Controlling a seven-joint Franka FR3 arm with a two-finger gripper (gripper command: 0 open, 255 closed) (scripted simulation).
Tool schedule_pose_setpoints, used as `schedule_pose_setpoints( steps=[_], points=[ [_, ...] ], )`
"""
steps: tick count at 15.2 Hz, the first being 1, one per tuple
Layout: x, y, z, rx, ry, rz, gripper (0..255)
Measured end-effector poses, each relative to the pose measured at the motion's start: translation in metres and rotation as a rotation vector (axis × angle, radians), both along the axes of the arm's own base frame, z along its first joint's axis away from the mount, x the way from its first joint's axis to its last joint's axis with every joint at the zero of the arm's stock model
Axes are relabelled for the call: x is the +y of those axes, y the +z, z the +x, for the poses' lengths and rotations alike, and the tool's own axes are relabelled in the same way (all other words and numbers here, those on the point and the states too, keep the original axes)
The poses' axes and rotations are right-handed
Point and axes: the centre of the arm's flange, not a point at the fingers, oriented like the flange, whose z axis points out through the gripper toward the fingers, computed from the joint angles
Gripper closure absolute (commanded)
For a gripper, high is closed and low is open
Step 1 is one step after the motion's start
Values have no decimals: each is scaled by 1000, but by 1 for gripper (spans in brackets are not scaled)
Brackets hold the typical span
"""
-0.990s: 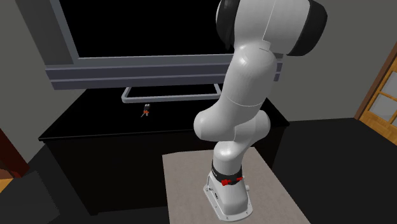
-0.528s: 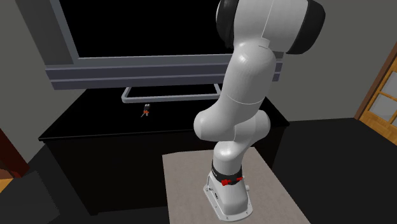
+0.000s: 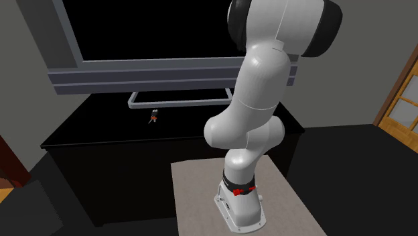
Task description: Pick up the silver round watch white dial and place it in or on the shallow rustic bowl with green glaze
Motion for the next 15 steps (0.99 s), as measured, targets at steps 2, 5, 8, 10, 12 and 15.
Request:
schedule_pose_setpoints(
  steps=[2,5,8,10,12,15],
  points=[
    [0,0,0,0,0,0,0],
    [-1,6,-1,-1,0,0,0],
    [-3,39,1,-1,0,-1,0],
    [-5,47,0,-1,0,0,0],
    [-5,49,0,0,0,0,0],
    [-5,50,0,0,0,0,0]
  ],
)
